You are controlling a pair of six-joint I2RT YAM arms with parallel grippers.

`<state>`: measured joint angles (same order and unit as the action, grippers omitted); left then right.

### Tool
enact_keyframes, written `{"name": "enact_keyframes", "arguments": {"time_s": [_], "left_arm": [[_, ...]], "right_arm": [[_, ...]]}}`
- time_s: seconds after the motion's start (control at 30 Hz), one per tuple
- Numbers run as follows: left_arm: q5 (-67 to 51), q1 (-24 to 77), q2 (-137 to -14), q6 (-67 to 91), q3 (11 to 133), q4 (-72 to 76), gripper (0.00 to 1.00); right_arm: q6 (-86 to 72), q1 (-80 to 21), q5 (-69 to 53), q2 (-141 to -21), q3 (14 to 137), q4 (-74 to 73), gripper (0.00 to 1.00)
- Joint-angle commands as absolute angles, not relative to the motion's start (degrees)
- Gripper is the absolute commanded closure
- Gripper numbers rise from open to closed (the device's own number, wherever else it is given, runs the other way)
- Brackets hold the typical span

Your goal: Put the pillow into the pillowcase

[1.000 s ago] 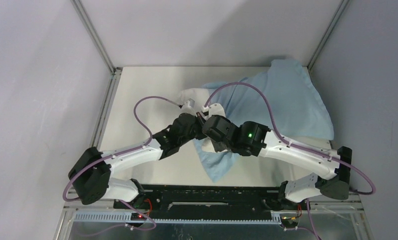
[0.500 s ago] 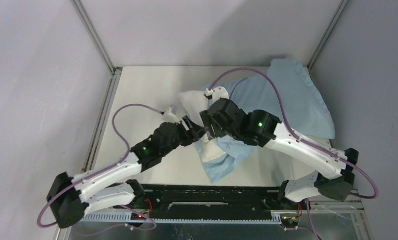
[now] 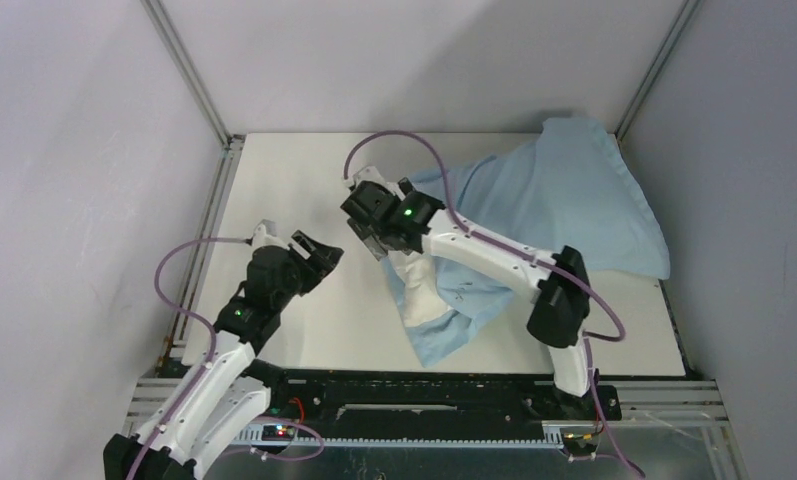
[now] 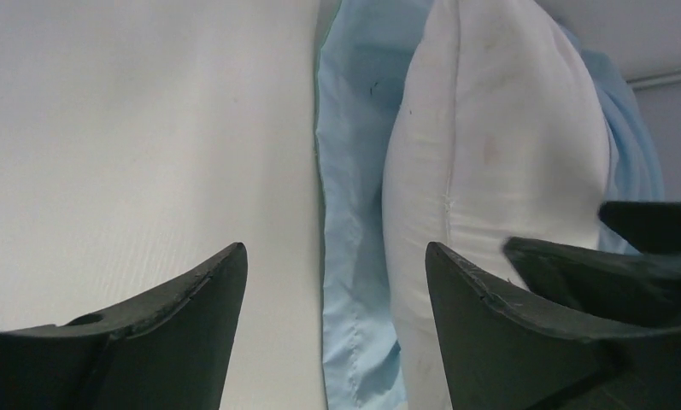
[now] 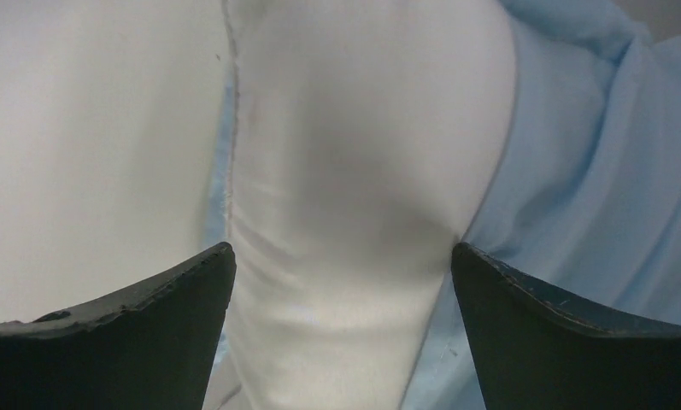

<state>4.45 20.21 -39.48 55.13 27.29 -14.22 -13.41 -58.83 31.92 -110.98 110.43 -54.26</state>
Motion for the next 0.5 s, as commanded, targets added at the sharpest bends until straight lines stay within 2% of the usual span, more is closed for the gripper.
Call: {"name": "enact_keyframes", "arguments": {"time_s": [0.0, 0.1, 0.17, 0.2, 0.27, 0.33, 0.37, 0.47], "left_arm": [[-3.79, 17.63, -41.89, 51.39, 26.92, -11.0, 0.21], [-6.11, 16.66, -44.37, 50.89, 27.68, -9.39, 0.2], [-6.83, 16.4, -45.59, 50.41, 28.02, -8.59, 0.2], [-7.4, 16.36, -46.22, 50.18, 28.3, -8.46, 0.2], [-9.38, 16.35, -47.47, 49.66, 28.76, -8.16, 0.21], [-10.78, 16.35, -47.92, 49.53, 28.56, -7.8, 0.21], [-11.17, 16.35, -47.95, 49.49, 28.37, -7.34, 0.21], [-13.73, 16.62, -48.75, 51.11, 27.73, -4.6, 0.25]], "right_arm": [[-11.43, -58.54, 37.78, -117.15, 113.85, -57.67, 0.0], [-13.08, -57.99, 41.51, -123.29, 115.78, -60.8, 0.01], [-15.79, -57.14, 44.58, -126.47, 117.05, -64.22, 0.11], [-17.19, -56.73, 45.28, -127.26, 117.64, -65.84, 0.23], [-19.74, -56.2, 45.94, -126.03, 118.24, -67.69, 0.63], [-20.92, -55.9, 42.18, -120.85, 116.61, -65.96, 0.97], [-21.32, -55.7, 38.65, -116.99, 115.16, -64.0, 1.0], [-21.21, -55.68, 29.84, -105.09, 109.8, -55.23, 1.0]]}}
